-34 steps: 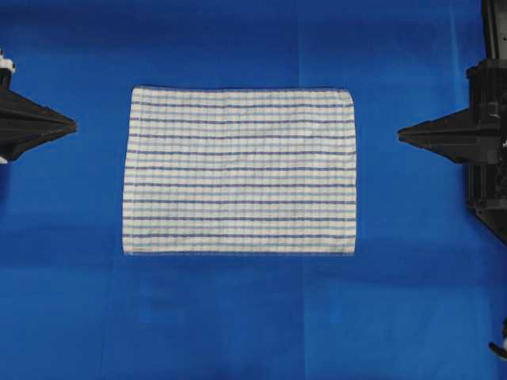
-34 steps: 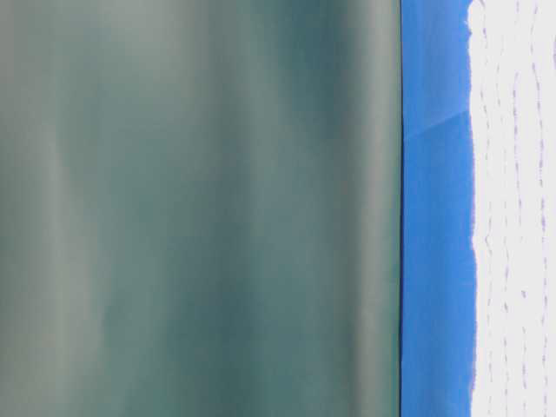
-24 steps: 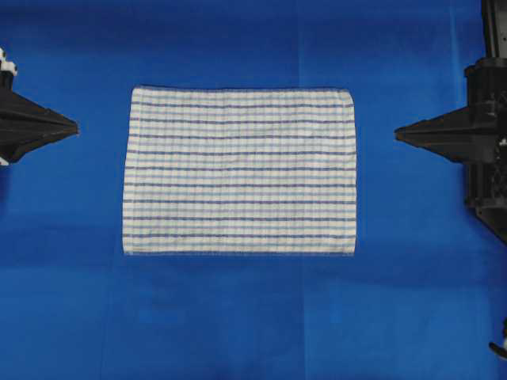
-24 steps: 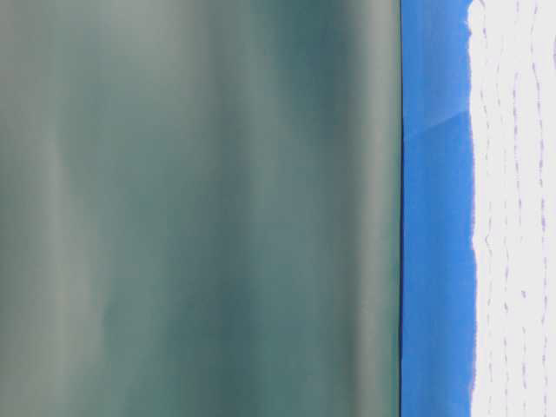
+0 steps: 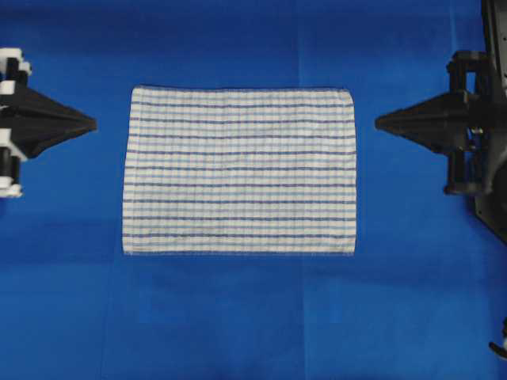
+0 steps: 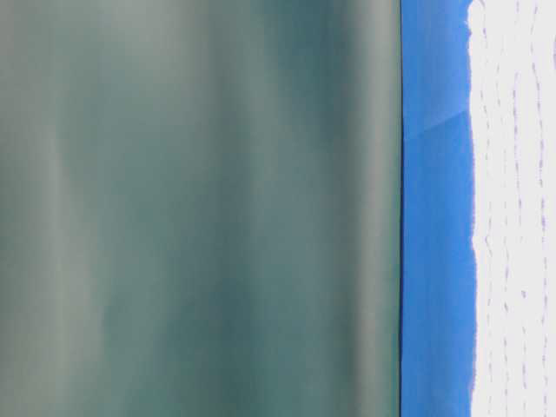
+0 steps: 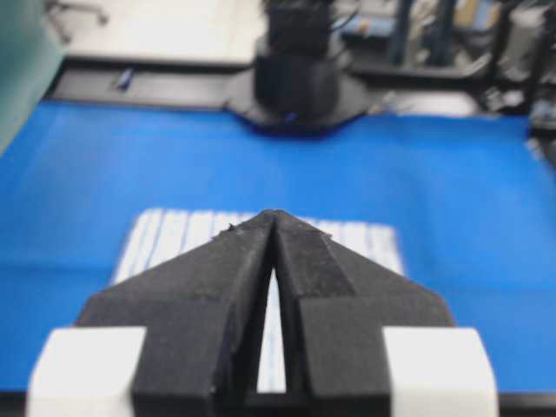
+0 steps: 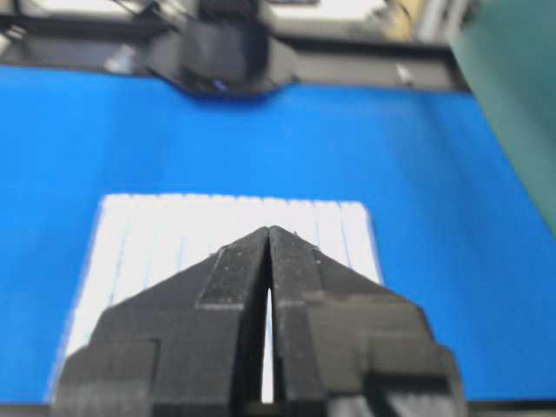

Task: Fold the blue towel.
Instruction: 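Move both grippers inward toward the far corners of the striped towel, then grasp the towel's far left and far right corners with both grippers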

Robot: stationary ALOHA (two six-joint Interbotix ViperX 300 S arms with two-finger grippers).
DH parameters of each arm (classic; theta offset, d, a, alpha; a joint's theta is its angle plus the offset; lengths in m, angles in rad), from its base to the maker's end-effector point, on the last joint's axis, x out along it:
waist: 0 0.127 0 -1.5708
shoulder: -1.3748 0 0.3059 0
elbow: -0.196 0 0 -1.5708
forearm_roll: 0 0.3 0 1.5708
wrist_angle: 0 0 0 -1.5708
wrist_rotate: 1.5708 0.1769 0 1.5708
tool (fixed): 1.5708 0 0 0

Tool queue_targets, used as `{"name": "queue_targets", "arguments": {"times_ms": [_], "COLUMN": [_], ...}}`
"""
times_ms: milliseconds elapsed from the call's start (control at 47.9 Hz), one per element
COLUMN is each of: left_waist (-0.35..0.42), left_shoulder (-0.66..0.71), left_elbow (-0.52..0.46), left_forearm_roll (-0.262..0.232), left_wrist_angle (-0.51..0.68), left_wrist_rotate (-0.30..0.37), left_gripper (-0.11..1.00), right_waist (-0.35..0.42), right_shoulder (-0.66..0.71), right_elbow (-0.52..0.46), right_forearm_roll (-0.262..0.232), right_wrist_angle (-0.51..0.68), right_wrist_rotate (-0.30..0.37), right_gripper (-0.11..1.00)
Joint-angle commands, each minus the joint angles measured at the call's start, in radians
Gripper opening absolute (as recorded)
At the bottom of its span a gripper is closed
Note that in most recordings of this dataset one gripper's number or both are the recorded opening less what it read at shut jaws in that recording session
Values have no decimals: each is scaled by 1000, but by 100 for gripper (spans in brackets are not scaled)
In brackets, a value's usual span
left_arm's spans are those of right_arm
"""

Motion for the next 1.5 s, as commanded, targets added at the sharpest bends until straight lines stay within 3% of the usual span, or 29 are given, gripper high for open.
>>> {"name": "queue_targets", "arguments": {"times_ms": [0, 84, 146, 292, 355, 418, 605, 856, 1148, 1482], "left_waist": [32, 71, 103, 181, 213, 247, 325, 380, 425, 436], "left_shoulder": [38, 81, 117, 224, 276, 330, 509, 701, 827, 873], "left_elbow": [-26, -26, -26, -32, -34, -37, -48, -64, -71, -71], "left_forearm_roll": [-3, -6, -8, -8, -6, -8, -8, -8, -8, -11], "left_wrist_angle": [-9, -11, -11, -11, -11, -15, -64, -135, -189, -184], "left_wrist_rotate": [0, -3, -8, -9, -9, -9, -9, -9, -9, -9], "left_gripper": [4, 20, 38, 79, 87, 86, 85, 85, 85, 84], "right_waist": [-41, -80, -103, -156, -184, -210, -268, -282, -284, -282], "right_shoulder": [29, 58, 84, 166, 219, 272, 446, 640, 818, 859], "right_elbow": [6, 21, 28, 32, 35, 38, 51, 48, 43, 35], "right_forearm_roll": [26, 51, 58, 67, 66, 67, 72, 104, 163, 179], "right_wrist_angle": [-15, -25, -25, -26, -37, -60, -172, -293, -399, -414], "right_wrist_rotate": [0, 2, 2, 0, 0, 0, 0, 0, 0, 0], "right_gripper": [22, 22, 27, 67, 83, 88, 85, 85, 85, 85]}}
